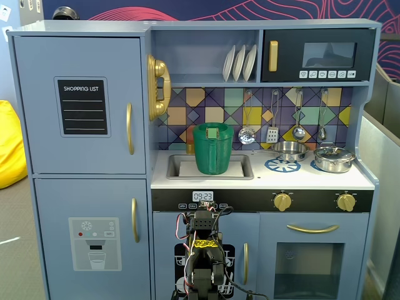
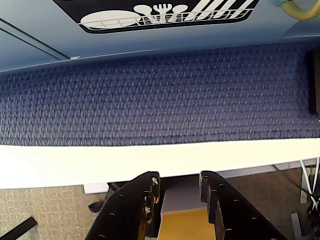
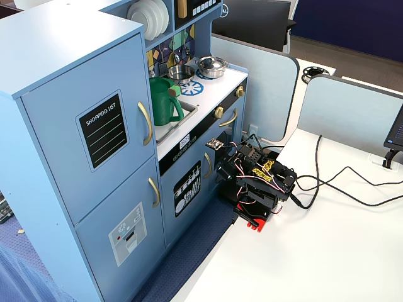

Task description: Open the left cabinet door

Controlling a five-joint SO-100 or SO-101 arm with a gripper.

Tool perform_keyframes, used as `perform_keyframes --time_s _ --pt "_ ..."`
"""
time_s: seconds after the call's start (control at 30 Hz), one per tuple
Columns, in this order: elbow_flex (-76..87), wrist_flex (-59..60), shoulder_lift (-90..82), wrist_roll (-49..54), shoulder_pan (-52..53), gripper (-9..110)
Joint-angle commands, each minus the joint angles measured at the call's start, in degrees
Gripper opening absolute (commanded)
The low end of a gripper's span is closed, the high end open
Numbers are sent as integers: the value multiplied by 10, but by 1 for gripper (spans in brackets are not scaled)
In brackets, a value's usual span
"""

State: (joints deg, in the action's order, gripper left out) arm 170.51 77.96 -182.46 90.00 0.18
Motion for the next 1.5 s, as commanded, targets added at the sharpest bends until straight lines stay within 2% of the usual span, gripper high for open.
perform_keyframes --time_s 0.0,0.73,0.97,1.1,1.3,1.47 --pt "13 98 3 -25 -10 0" --pt "13 98 3 -22 -10 0" --pt "9 98 4 9 -18 0" --pt "-85 78 53 44 -18 0" --pt "-280 59 172 33 -108 0" --pt "-370 18 193 18 -159 0"
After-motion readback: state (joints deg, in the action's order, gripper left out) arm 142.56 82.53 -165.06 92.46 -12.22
